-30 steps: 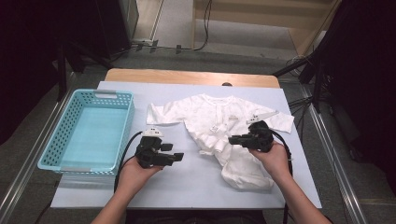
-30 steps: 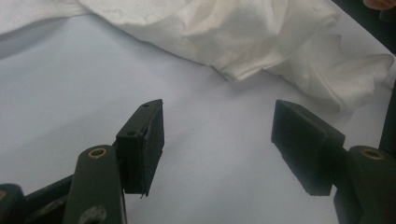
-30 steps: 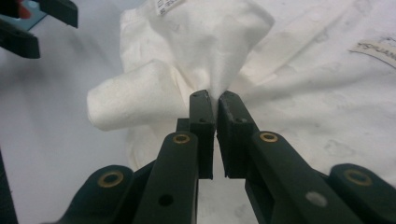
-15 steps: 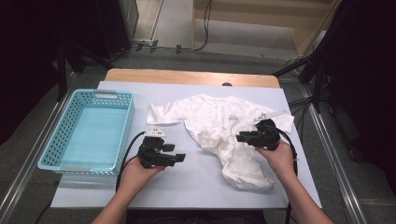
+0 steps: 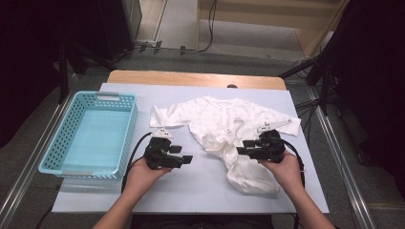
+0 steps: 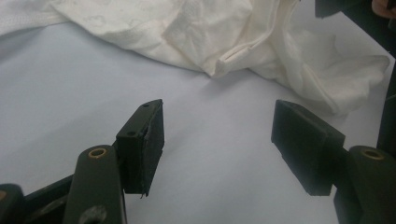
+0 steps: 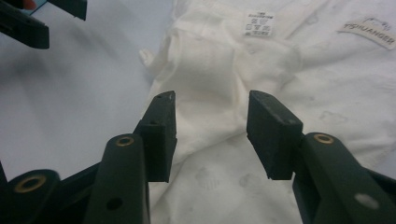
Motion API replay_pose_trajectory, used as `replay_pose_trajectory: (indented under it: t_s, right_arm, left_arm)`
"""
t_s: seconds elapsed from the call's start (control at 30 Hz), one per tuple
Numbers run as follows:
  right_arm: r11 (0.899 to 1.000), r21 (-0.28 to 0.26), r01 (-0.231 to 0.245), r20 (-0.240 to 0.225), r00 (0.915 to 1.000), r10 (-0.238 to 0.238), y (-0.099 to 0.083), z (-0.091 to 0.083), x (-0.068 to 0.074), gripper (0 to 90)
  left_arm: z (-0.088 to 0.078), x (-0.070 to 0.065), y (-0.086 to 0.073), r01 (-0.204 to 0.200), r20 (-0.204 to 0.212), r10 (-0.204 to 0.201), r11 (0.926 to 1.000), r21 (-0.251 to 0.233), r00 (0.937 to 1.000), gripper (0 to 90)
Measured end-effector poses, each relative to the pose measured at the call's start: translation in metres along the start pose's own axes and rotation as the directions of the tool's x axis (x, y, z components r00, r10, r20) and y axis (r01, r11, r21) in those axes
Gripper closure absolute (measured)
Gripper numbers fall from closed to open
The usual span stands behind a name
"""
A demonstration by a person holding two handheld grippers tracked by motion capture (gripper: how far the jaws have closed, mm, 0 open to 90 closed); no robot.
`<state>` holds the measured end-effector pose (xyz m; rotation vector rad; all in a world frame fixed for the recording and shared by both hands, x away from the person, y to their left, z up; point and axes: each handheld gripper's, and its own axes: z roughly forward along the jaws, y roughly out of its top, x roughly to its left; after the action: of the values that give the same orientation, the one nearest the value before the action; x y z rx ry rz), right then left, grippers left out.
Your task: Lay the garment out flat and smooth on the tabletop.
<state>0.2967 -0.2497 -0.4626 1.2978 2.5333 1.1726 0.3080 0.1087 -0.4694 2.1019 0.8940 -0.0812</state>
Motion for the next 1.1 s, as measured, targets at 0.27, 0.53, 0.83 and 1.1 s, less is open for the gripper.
replay_pose_trajectory:
  t_s: [0.27, 0.53, 0.83, 1.1]
  right_arm:
    - [0.999, 0.028, 0.029, 0.001, 0.9996, -0.029, -0.002, 0.014, 0.022, 44.2]
    - [0.996, 0.055, 0.067, 0.023, 0.9974, -0.069, -0.001, 0.031, 0.04, 39.1]
    - [0.994, 0.108, 0.014, 0.056, 0.9982, -0.02, -0.002, 0.048, 0.029, 46.5]
    - [0.994, 0.109, -0.02, 0.037, 0.9992, 0.016, -0.004, 0.041, 0.018, 71.7]
  left_arm:
    - [0.005, 0.004, 0.006, 0.001, 0.011, -0.001, 1.0, -0.001, 0.9999, 34.7]
    - [0.01, 0.003, 0.009, -0.009, 0.026, 0.008, 0.9999, 0.015, 0.9996, 34.7]
    - [0.011, 0.002, 0.009, -0.01, 0.028, 0.01, 0.9998, 0.015, 0.9995, 34.7]
    - [0.011, 0.001, 0.009, -0.019, 0.028, 0.018, 0.9997, 0.015, 0.9994, 34.7]
